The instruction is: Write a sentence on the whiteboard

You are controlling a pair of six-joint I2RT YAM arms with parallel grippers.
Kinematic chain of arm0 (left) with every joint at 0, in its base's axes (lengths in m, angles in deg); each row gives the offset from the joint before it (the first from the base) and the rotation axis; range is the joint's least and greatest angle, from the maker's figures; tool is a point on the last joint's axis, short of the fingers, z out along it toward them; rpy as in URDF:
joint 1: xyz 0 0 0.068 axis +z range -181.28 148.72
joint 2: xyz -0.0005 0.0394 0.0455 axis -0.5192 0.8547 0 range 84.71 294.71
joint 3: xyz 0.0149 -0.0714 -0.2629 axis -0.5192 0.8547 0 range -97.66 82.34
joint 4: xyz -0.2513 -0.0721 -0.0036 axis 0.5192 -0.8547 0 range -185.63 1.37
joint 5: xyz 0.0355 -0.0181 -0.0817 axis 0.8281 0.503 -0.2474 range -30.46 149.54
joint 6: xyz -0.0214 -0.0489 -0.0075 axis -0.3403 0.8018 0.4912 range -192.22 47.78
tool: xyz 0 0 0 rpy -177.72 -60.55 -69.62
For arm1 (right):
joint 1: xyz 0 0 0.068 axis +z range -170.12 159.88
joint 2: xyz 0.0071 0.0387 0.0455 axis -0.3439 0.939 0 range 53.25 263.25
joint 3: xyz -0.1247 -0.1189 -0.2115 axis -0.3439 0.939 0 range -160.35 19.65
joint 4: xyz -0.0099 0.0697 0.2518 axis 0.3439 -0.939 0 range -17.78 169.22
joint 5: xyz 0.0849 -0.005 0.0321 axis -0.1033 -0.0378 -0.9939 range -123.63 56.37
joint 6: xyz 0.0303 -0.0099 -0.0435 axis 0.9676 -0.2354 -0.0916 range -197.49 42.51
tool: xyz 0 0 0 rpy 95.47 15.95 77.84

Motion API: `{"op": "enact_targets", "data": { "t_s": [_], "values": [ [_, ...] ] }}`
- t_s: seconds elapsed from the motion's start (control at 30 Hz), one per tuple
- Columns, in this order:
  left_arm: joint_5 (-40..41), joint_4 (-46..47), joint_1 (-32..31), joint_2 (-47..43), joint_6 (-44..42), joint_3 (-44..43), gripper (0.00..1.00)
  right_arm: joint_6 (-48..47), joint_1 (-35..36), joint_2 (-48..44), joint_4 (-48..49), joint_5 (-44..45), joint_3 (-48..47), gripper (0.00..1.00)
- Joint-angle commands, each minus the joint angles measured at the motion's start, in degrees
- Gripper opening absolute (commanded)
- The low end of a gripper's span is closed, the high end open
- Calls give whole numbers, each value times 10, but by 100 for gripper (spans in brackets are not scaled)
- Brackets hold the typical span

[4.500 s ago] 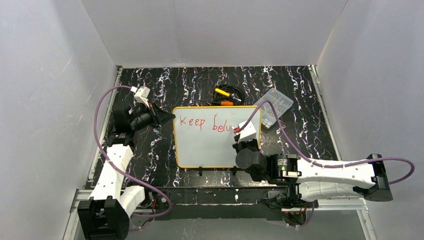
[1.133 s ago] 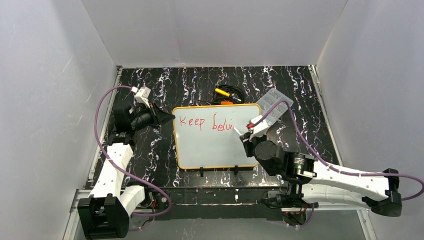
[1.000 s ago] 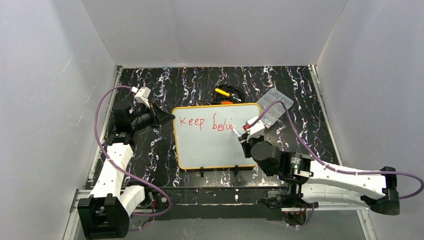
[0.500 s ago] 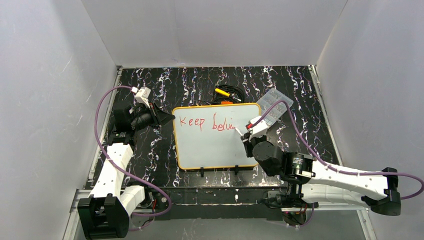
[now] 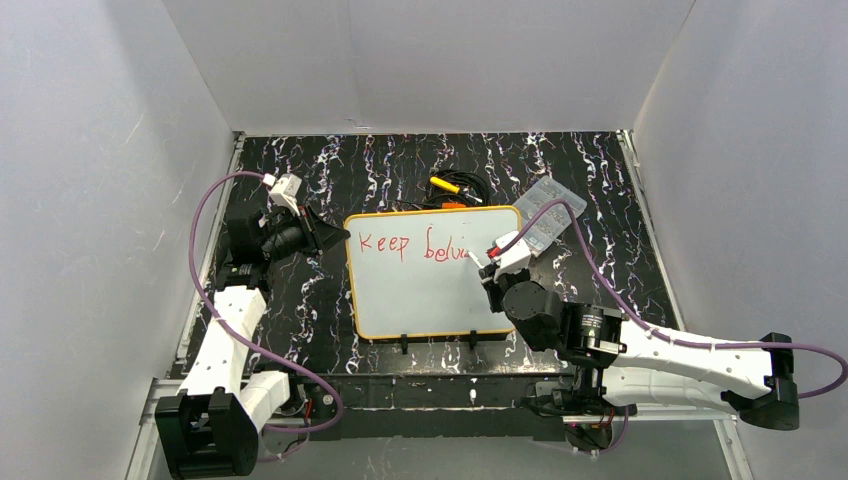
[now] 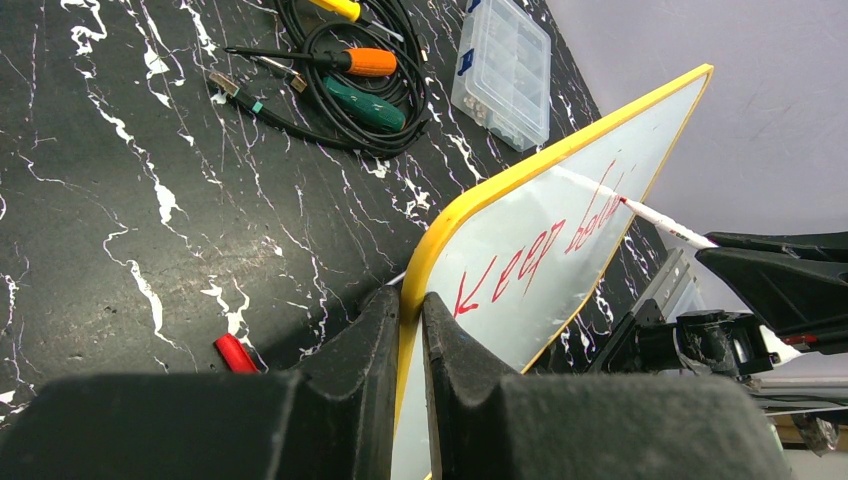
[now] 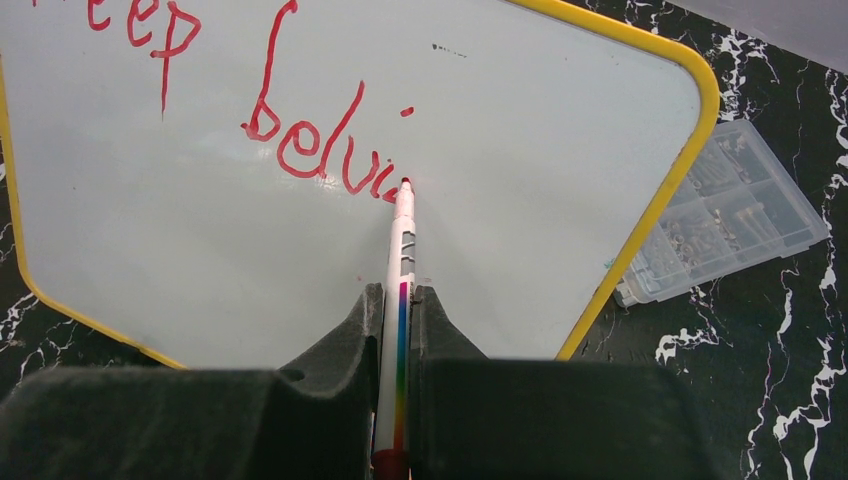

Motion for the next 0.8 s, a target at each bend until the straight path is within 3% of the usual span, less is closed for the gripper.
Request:
{"op": "enact_targets", "data": {
  "t_s": [0.0, 0.53, 0.77],
  "values": [
    [-23, -14, -8, -2, -2, -13, 0, 0, -3, 0, 9, -1, -18, 1],
    [-23, -14, -8, -3, -2, -13, 0, 43, -2, 2, -54, -21, -21, 1],
    [-23, -14, -8, -4, -2, -13, 0, 49, -2, -1, -74, 9, -30, 1]
  ]
}}
